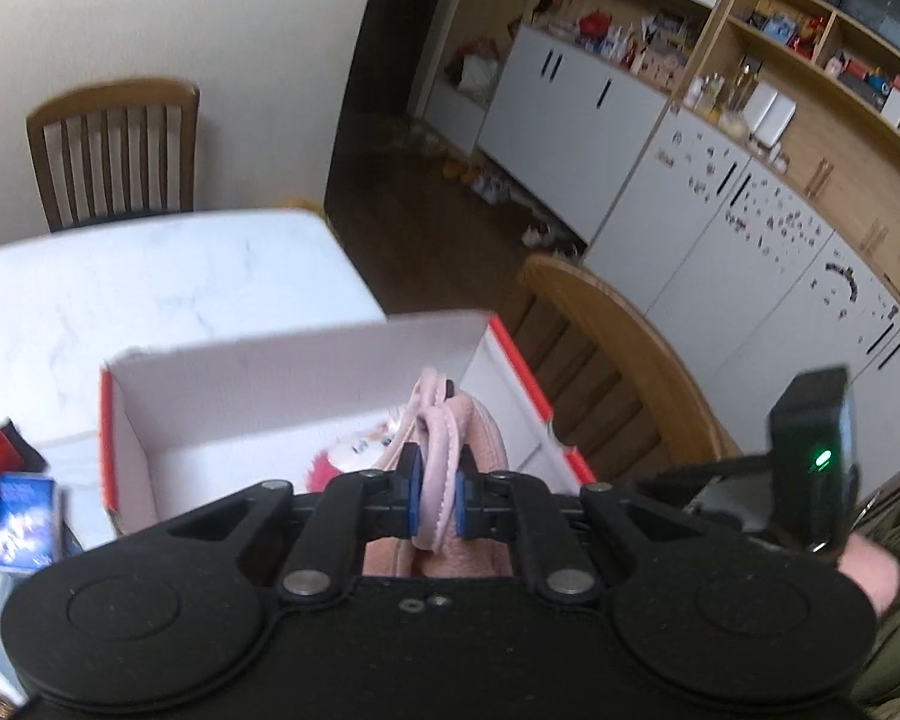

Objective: Organize objects
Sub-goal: 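Lift the pink fleece cloth with the left gripper over the box, then lower the pink cloth beside the plush toy and open the left gripper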

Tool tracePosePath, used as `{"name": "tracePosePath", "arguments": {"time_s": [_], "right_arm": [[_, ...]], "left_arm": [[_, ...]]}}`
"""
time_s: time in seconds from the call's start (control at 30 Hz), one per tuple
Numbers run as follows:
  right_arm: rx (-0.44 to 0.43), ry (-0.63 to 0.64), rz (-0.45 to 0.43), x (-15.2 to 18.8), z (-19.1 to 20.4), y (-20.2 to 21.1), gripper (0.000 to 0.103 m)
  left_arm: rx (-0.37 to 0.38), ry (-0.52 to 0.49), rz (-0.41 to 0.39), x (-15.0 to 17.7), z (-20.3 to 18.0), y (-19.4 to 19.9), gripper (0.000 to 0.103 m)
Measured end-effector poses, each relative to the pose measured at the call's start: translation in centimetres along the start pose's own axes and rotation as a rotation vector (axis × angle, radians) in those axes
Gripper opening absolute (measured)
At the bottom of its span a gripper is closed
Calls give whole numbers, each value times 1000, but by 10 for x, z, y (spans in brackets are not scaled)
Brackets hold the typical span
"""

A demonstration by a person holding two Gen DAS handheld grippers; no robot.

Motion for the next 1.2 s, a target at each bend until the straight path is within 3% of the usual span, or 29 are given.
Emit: {"name": "tracePosePath", "arguments": {"time_s": [0.3, 0.57, 0.77, 0.83, 0.9, 1.2], "right_arm": [[-2, 1, 1, 1, 0, 1, 8], [-5, 4, 2, 1, 2, 1, 8], [-8, 0, 2, 1, 2, 1, 8], [-8, -2, 2, 1, 3, 1, 8], [-8, -3, 3, 1, 3, 1, 8], [-3, -7, 4, 0, 4, 1, 8]], "left_arm": [[-20, 13, 125, 33, 9, -40, 8], [-1, 22, 160, 40, 1, -52, 11], [27, 22, 152, 38, -5, -49, 30], [37, 23, 145, 39, -6, -46, 52], [34, 18, 128, 38, -6, -41, 64], [39, 44, 77, 34, -2, -23, 81]]}}
Point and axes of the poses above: each gripper's, at about its wrist camera, not at the fingertips, and y roughly against the way its jaws point, z to its left, x to its underside, the point moved 3 cm from there along -y, roughly the way its jaws point, and after that the axes turned 6 degrees about -z, right-handed, at the moved point
